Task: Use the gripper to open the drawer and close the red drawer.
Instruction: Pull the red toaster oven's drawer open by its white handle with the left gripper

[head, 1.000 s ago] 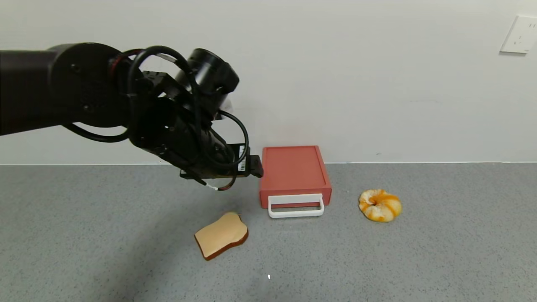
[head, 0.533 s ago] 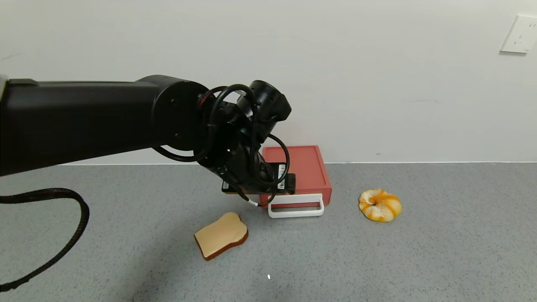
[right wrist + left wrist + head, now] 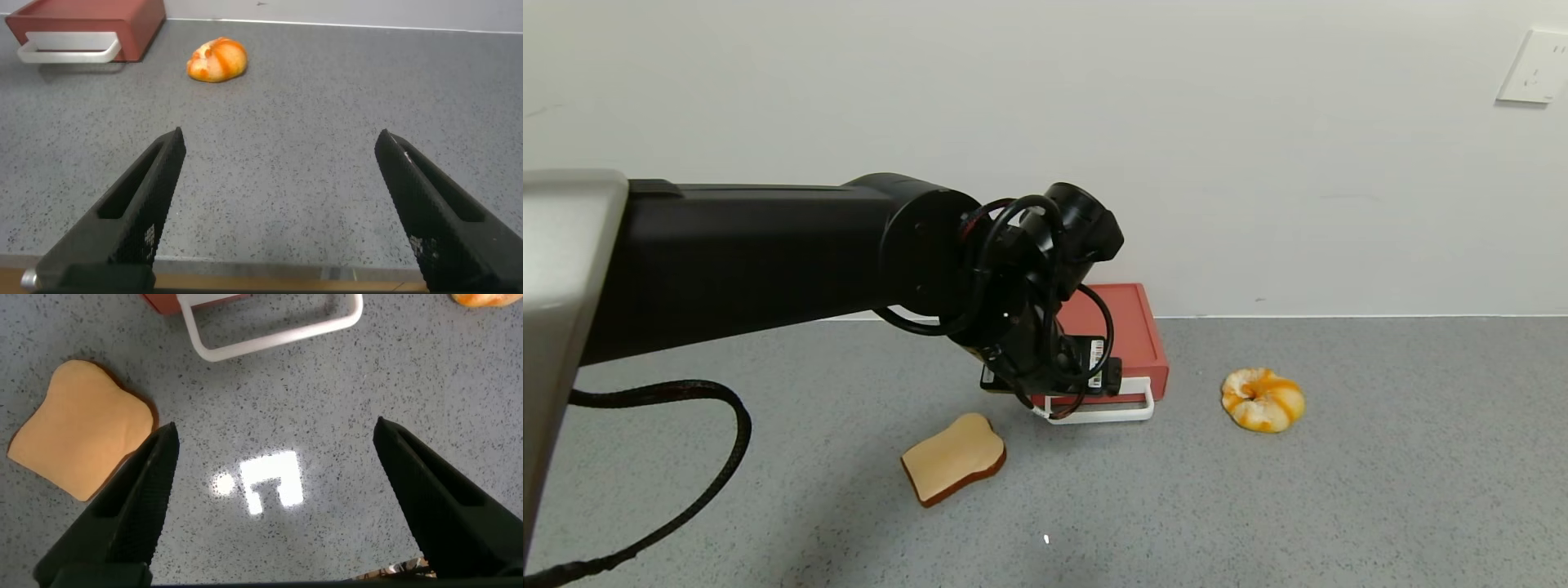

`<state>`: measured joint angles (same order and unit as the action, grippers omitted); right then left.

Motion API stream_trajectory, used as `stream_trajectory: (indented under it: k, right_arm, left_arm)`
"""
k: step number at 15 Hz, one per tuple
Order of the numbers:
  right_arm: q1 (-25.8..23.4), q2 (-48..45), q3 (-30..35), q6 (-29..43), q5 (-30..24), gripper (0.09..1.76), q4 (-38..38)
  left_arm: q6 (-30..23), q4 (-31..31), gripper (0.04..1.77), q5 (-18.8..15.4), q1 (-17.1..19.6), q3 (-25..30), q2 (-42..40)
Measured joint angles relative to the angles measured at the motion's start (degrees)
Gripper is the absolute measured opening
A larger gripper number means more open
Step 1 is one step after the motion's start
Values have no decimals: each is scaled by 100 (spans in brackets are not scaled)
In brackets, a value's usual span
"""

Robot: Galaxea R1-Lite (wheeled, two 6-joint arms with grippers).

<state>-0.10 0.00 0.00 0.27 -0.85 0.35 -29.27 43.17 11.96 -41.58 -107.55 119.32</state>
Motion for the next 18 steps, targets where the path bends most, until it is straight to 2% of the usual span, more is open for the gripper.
stream_trajectory:
  k: [7,11,18]
  right_arm:
    - [0,0,0,0,0,171,0]
    - [0,0,0,0,0,171,0]
    - [0,0,0,0,0,171,0]
  left_arm:
    - [-129,21,172,33,-194,-218,196]
    - [-344,-111,172,391,-229,-516,584]
    - [-553,-789,172,881,-201,-577,1106]
